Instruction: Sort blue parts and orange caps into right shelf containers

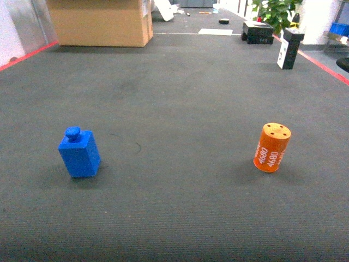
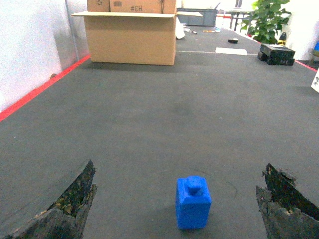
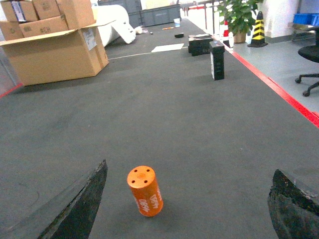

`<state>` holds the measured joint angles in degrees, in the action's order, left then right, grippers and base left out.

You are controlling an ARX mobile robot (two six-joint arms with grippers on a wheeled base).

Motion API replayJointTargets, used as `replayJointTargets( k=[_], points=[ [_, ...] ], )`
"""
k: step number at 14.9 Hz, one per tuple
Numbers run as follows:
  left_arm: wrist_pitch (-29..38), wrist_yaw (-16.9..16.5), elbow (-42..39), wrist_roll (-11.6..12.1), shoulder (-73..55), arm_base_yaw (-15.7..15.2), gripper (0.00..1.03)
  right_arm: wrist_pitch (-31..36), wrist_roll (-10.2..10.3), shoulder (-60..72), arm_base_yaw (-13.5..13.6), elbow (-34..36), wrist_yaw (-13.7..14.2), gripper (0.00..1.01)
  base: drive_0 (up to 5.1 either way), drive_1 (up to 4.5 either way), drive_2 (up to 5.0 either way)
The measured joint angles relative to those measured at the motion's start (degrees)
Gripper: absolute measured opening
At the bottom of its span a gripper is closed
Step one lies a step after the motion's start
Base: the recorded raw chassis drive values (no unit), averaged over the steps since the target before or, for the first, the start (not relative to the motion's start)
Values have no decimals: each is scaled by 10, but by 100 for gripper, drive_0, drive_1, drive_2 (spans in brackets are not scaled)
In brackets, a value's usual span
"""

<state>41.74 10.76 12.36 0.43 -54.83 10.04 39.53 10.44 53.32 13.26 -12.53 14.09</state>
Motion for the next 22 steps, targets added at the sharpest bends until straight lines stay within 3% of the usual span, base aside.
replayJointTargets(
  k=[2,5,8,14,19,22],
  points=[
    [80,-9,35,-16,-140,2,98,67,-20,138,24,-42,-7,98,0,0,0],
    [127,-10,66,-25,-263,22,98,108,-36,262,41,-75,-7,98,0,0,0],
    [155,-11,83,-25,-341,42,98,145,-43,341,41,-101,-12,98,0,0,0],
    [228,-15,115,-25,-484,40,98,214,-42,508,39,-158,-14,98,0,0,0],
    [241,-20,152,-25,-548,34,98,217,-44,551,12,-193,-45,98,0,0,0],
    [238,-21,169,-25,-565,34,98,209,-49,573,13,-215,-65,98,0,0,0]
  ],
)
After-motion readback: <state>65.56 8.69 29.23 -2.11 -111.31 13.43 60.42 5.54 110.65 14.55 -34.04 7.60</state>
